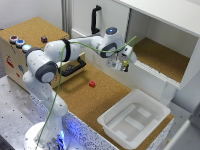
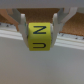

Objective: Put the yellow object inside the right cabinet

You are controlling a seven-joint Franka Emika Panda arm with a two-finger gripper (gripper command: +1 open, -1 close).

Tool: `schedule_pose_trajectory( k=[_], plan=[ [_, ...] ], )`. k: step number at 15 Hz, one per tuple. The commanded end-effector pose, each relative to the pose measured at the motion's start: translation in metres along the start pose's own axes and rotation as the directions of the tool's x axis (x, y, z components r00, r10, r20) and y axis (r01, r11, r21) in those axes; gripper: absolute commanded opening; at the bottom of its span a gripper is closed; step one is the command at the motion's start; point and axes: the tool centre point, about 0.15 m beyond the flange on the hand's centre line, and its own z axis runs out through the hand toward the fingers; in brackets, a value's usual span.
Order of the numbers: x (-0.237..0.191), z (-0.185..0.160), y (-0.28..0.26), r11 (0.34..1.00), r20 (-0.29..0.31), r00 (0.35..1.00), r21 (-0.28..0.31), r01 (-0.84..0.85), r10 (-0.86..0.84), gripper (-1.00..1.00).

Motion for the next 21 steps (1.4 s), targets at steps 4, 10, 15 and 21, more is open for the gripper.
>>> schedule_pose_trajectory(
  k=[4,10,15,21],
  plan=[
    [0.084,0.037,0.037,0.993,-0.05,0.999,0.121,0.004,0.002,-1.0],
    [0.1,0.044,0.041,0.99,-0.074,0.997,0.141,0.006,0.005,-1.0],
    [0.099,0.071,0.019,0.985,-0.05,0.999,0.17,0.017,-0.009,1.0],
    [0.1,0.044,-0.001,0.987,-0.133,0.99,0.144,0.067,-0.047,1.0]
  ],
)
